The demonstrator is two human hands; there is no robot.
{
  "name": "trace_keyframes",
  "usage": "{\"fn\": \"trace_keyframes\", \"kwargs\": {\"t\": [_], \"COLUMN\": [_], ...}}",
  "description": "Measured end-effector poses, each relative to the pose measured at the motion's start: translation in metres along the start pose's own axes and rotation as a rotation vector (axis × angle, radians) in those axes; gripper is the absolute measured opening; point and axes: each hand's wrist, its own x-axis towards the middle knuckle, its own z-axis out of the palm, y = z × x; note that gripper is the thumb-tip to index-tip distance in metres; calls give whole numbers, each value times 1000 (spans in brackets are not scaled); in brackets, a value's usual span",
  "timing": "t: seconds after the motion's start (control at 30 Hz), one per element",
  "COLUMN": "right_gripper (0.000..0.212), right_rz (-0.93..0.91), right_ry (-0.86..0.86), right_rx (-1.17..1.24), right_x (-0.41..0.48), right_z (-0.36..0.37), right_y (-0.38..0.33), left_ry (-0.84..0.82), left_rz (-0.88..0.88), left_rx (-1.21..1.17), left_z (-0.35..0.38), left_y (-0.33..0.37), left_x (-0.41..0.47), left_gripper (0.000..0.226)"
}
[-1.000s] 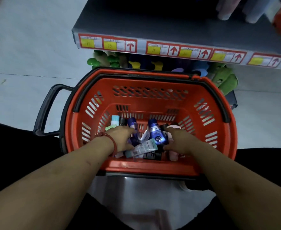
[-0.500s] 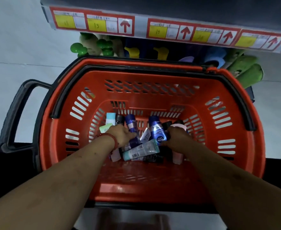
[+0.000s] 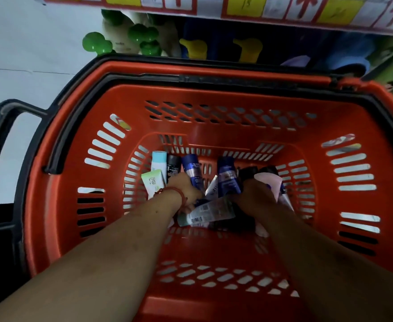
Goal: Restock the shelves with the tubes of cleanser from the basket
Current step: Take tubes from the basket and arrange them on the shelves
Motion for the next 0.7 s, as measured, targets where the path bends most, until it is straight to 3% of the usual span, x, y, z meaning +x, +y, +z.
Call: {"fn": "trace_keyframes", "kwargs": {"t": [0.13, 0.33, 0.4, 0.5, 0.7], "right_gripper": [3, 15, 7, 29, 10], "right_rz": [-3, 23, 11, -58, -205], "right_ry": [-6, 144, 211, 266, 243], "right_rx": [137, 377, 414, 462, 542], "right_x": [0, -8, -17, -35, -85], "right_z": [-3, -23, -36, -54, -96], "right_y": [-4, -14, -21, -31, -61], "left_ry": [6, 155, 235, 348, 376], "left_rz": [-49, -5, 58, 186, 423], "left_rx": [-109, -199, -182, -31, -87], "left_z": [-9, -33, -45, -65, -109], "left_y": [-3, -6, -2, -1, 11], "left_x": [1, -21, -34, -56, -121], "left_gripper": [22, 6, 10, 21, 19]}}
